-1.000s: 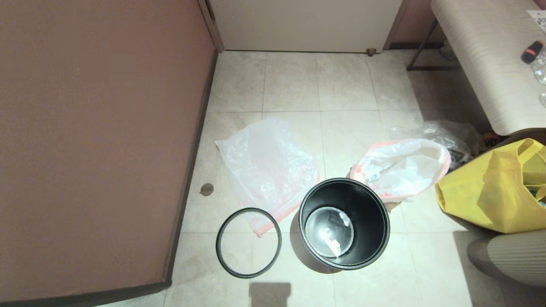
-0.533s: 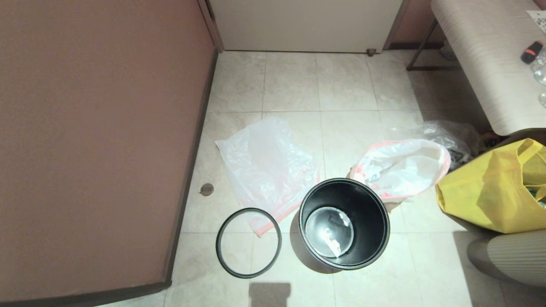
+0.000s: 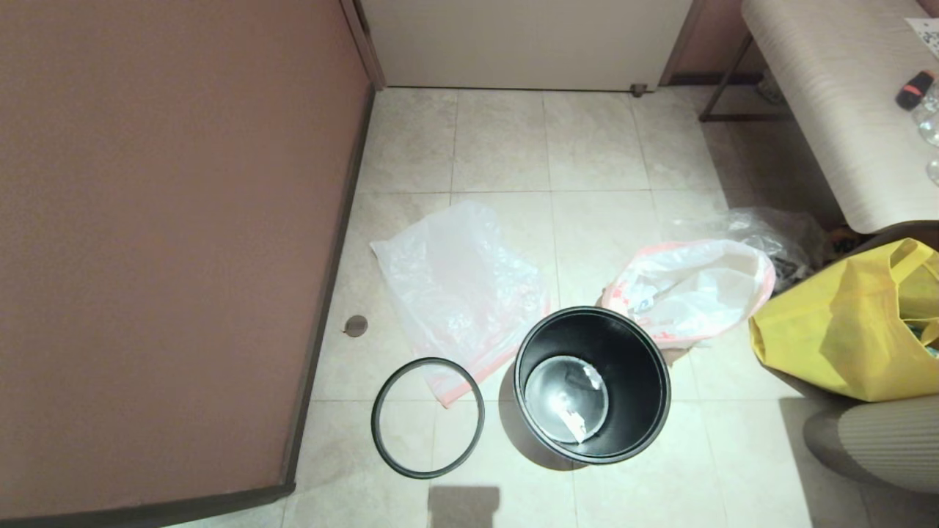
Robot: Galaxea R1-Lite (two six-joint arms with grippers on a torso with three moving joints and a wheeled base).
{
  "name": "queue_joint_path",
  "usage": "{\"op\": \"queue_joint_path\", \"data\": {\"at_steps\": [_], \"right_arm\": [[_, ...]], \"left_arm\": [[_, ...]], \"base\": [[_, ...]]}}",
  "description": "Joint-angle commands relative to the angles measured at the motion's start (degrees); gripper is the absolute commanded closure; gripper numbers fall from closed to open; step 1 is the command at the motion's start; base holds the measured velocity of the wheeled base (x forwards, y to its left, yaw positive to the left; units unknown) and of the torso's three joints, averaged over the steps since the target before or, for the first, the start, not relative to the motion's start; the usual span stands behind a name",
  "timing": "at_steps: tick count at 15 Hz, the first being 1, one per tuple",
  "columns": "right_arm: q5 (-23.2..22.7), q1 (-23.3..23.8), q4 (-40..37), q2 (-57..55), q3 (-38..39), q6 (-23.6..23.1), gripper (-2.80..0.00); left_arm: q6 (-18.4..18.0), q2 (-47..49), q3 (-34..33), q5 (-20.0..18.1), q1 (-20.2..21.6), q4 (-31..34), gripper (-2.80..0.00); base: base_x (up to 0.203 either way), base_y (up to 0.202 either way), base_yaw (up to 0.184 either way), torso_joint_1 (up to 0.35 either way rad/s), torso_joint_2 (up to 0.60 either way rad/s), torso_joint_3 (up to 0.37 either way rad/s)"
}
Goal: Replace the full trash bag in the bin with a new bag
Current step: Pick up a new trash bag
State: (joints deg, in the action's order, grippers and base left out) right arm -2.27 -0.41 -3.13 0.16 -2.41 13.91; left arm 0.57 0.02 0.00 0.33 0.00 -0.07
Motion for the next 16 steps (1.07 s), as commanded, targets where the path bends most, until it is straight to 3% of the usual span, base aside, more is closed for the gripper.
{"op": "queue_joint_path", "data": {"at_steps": [1,3,5,8,12,14,16], "right_arm": [[1.3,0.0,0.0,-0.2,0.0,-0.3,0.00],[3.0,0.0,0.1,-0.2,0.4,-11.6,0.00],[2.2,0.0,0.1,-0.2,1.3,-17.4,0.00],[1.6,0.0,0.1,-0.2,1.2,-16.6,0.00],[1.7,0.1,0.4,-0.2,1.3,-14.1,0.00],[1.7,0.1,0.4,-0.2,1.3,-14.1,0.00],[1.7,0.1,0.4,-0.2,1.3,-14.1,0.00]], "left_arm": [[0.0,0.0,0.0,0.0,0.1,0.0,0.00],[-3.8,0.0,0.0,-0.4,0.0,0.3,0.00],[-4.5,0.0,0.0,-0.5,0.1,0.4,0.00],[-6.0,0.0,1.0,-0.7,0.0,0.2,0.00],[-9.7,8.5,13.8,-2.2,0.1,1.2,0.00],[-17.8,16.3,18.9,-4.8,0.6,1.0,0.00],[-22.9,24.9,21.6,-6.1,0.9,-1.1,0.00]], "base": [[0.000,0.000,0.000,0.000,0.00,0.000],[0.000,0.000,0.000,0.000,0.00,0.000],[0.000,0.000,0.000,0.000,0.00,0.000],[0.000,0.000,0.000,0.000,0.00,0.000],[0.000,0.000,0.000,0.000,0.00,0.000],[0.000,0.000,0.000,0.000,0.00,0.000],[0.000,0.000,0.000,0.000,0.00,0.000]]}}
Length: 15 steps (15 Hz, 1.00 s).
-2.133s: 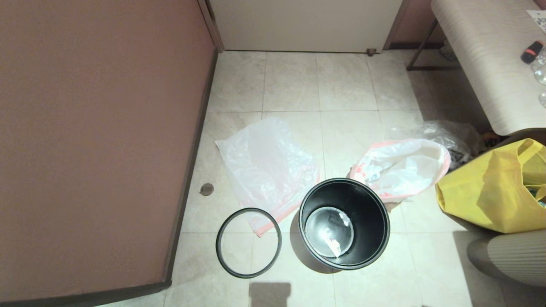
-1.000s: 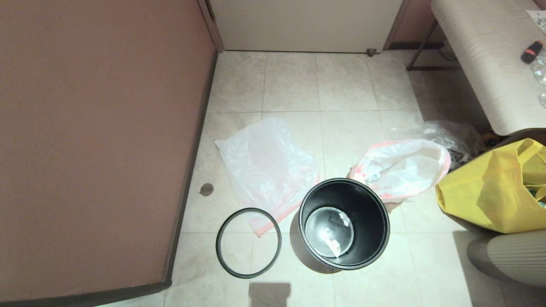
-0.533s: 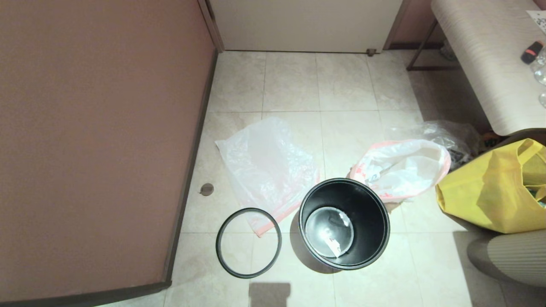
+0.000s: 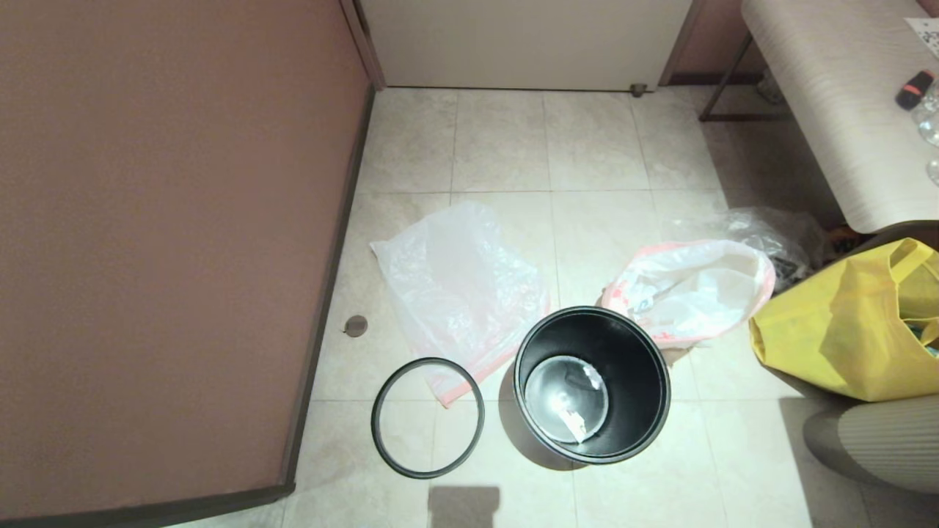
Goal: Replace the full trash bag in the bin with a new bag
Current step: Pick up a new trash bag
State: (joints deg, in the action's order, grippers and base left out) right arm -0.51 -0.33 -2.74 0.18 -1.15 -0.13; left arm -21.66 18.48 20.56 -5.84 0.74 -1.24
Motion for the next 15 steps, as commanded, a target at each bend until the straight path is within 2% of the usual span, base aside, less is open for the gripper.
{"op": "queue_joint_path", "data": {"at_steps": [1,3,4,7,9,11,15], "right_arm": [[0.0,0.0,0.0,-0.2,0.0,0.0,0.00],[0.0,0.0,0.0,-0.2,0.0,0.0,0.00],[0.0,0.0,0.0,-0.2,0.0,0.0,0.00],[0.0,0.0,0.0,-0.2,0.0,0.0,0.00],[0.0,0.0,0.0,-0.2,0.0,0.0,0.00],[0.0,0.0,0.0,-0.2,0.0,0.0,0.00],[0.0,0.0,0.0,-0.2,0.0,0.0,0.00]], "left_arm": [[-2.1,12.2,2.8,-0.5,0.2,-1.9,0.00],[-5.4,24.1,8.1,-0.6,-0.6,-4.0,0.00],[-6.9,30.2,11.7,0.6,-2.7,-4.1,0.00],[-8.2,49.1,21.6,11.2,-19.1,-2.9,0.00],[-6.4,63.8,26.8,18.0,-26.6,-3.9,0.00],[-4.7,79.6,30.7,23.0,-30.3,-8.8,0.00],[-3.0,110.9,41.5,29.5,-33.1,-23.0,0.00]], "base": [[0.000,0.000,0.000,0.000,0.00,0.000],[0.000,0.000,0.000,0.000,0.00,0.000],[0.000,0.000,0.000,0.000,0.00,0.000],[0.000,0.000,0.000,0.000,0.00,0.000],[0.000,0.000,0.000,0.000,0.00,0.000],[0.000,0.000,0.000,0.000,0.00,0.000],[0.000,0.000,0.000,0.000,0.00,0.000]]}}
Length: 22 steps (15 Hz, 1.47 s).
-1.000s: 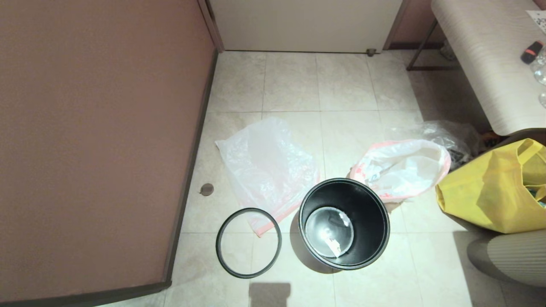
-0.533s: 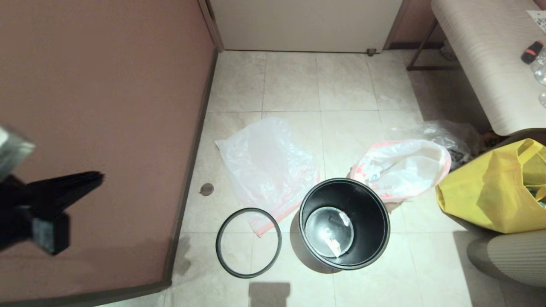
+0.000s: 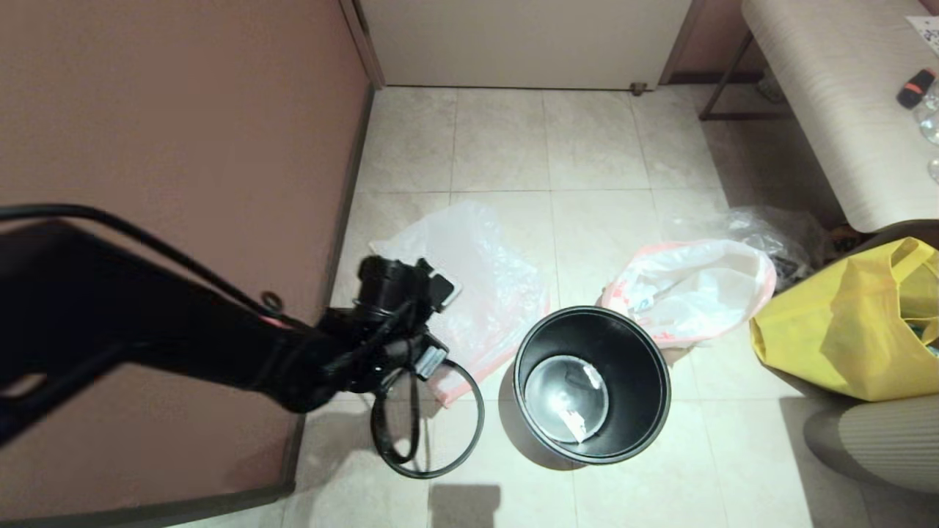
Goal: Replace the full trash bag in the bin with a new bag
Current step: Pick up a new trash bag
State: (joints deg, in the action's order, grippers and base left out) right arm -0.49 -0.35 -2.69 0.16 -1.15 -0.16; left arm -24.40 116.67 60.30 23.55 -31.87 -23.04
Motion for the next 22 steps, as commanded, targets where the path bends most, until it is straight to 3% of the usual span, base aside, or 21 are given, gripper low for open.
{"op": "queue_joint_path", "data": {"at_steps": [1,4,6,7,10,13,14,16,22], "right_arm": [[0.0,0.0,0.0,-0.2,0.0,0.0,0.00],[0.0,0.0,0.0,-0.2,0.0,0.0,0.00],[0.0,0.0,0.0,-0.2,0.0,0.0,0.00],[0.0,0.0,0.0,-0.2,0.0,0.0,0.00],[0.0,0.0,0.0,-0.2,0.0,0.0,0.00],[0.0,0.0,0.0,-0.2,0.0,0.0,0.00],[0.0,0.0,0.0,-0.2,0.0,0.0,0.00],[0.0,0.0,0.0,-0.2,0.0,0.0,0.00],[0.0,0.0,0.0,-0.2,0.0,0.0,0.00]], "left_arm": [[0.2,19.3,5.6,1.6,-1.0,-5.0,0.00],[-1.0,35.0,18.3,4.3,-1.1,-15.7,0.00],[-2.0,41.2,26.5,4.7,0.3,-17.8,0.00],[-2.7,43.4,29.9,3.8,1.0,-17.7,-2.80],[-3.9,50.0,40.9,1.2,1.8,-14.9,-2.80],[-4.6,54.5,51.9,-0.4,2.1,-8.0,-2.80],[-4.8,55.0,52.3,-3.3,2.3,-4.6,-2.80],[-5.3,55.6,52.1,-4.9,3.8,-2.8,-2.80],[-8.4,58.4,52.1,-7.5,5.8,-6.3,-2.80]], "base": [[0.000,0.000,0.000,0.000,0.00,0.000],[0.000,0.000,0.000,0.000,0.00,0.000],[0.000,0.000,0.000,0.000,0.00,0.000],[0.000,0.000,0.000,0.000,0.00,0.000],[0.000,0.000,0.000,0.000,0.00,0.000],[0.000,0.000,0.000,0.000,0.00,0.000],[0.000,0.000,0.000,0.000,0.00,0.000],[0.000,0.000,0.000,0.000,0.00,0.000],[0.000,0.000,0.000,0.000,0.00,0.000]]}}
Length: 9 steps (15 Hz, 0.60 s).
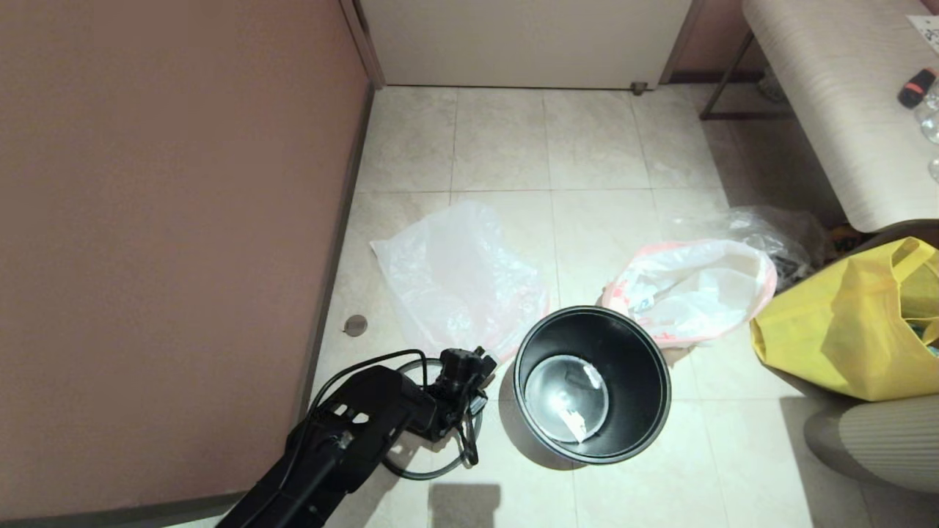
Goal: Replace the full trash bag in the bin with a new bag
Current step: Pick up a new trash bag
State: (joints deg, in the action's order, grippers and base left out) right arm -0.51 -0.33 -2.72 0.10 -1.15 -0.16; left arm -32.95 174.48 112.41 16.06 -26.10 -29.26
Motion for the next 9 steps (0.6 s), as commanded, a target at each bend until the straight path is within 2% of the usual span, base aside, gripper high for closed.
{"op": "queue_joint_path", "data": {"at_steps": [1,4,6,9], "right_arm": [[0.0,0.0,0.0,-0.1,0.0,0.0,0.00],[0.0,0.0,0.0,-0.1,0.0,0.0,0.00],[0.0,0.0,0.0,-0.1,0.0,0.0,0.00],[0.0,0.0,0.0,-0.1,0.0,0.0,0.00]], "left_arm": [[-0.9,0.8,0.0,0.6,0.1,-0.5,-2.80],[-1.5,0.3,0.0,3.6,0.0,-5.7,-2.80],[-4.0,0.5,0.0,7.3,0.9,-8.0,-2.80],[-4.7,0.7,-0.1,8.9,3.0,-8.6,-2.80]], "base": [[0.000,0.000,0.000,0.000,0.00,0.000],[0.000,0.000,0.000,0.000,0.00,0.000],[0.000,0.000,0.000,0.000,0.00,0.000],[0.000,0.000,0.000,0.000,0.00,0.000]]}}
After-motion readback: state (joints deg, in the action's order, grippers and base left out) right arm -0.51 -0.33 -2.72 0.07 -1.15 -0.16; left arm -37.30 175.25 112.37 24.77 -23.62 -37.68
